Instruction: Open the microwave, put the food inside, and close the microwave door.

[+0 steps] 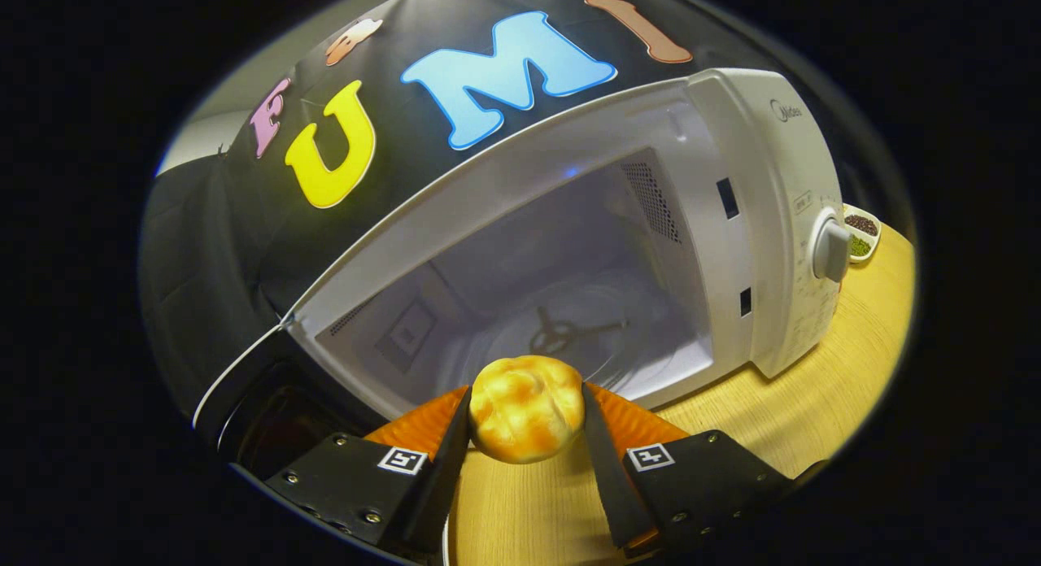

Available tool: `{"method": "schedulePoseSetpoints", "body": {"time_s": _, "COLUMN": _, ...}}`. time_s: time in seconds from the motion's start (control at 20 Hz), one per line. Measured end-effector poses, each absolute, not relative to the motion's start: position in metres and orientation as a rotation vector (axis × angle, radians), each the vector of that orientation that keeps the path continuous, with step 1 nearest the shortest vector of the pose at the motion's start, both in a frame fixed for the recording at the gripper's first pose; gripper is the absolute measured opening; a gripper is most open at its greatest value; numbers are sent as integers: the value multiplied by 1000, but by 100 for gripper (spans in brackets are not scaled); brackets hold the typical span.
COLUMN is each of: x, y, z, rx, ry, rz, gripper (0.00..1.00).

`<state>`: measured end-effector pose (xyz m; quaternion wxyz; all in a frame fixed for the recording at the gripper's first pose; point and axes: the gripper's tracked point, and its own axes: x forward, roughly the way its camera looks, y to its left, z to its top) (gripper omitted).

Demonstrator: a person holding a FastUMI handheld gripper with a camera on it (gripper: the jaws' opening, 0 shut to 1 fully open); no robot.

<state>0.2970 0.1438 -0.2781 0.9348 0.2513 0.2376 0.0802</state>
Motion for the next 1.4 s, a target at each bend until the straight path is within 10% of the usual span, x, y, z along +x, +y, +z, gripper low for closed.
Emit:
{"method": "schedulePoseSetpoints", "body": {"time_s": 0.7, "x": 321, "y": 142, "z": -291, "rx": 457, "ry": 462, "rz": 99, "gripper": 93}}
{"method": "schedulePoseSetpoints", "body": {"time_s": 1.4, "x": 185, "y": 129, "z": -166, "rx": 261, "ry": 302, "rz": 211, "gripper": 93}}
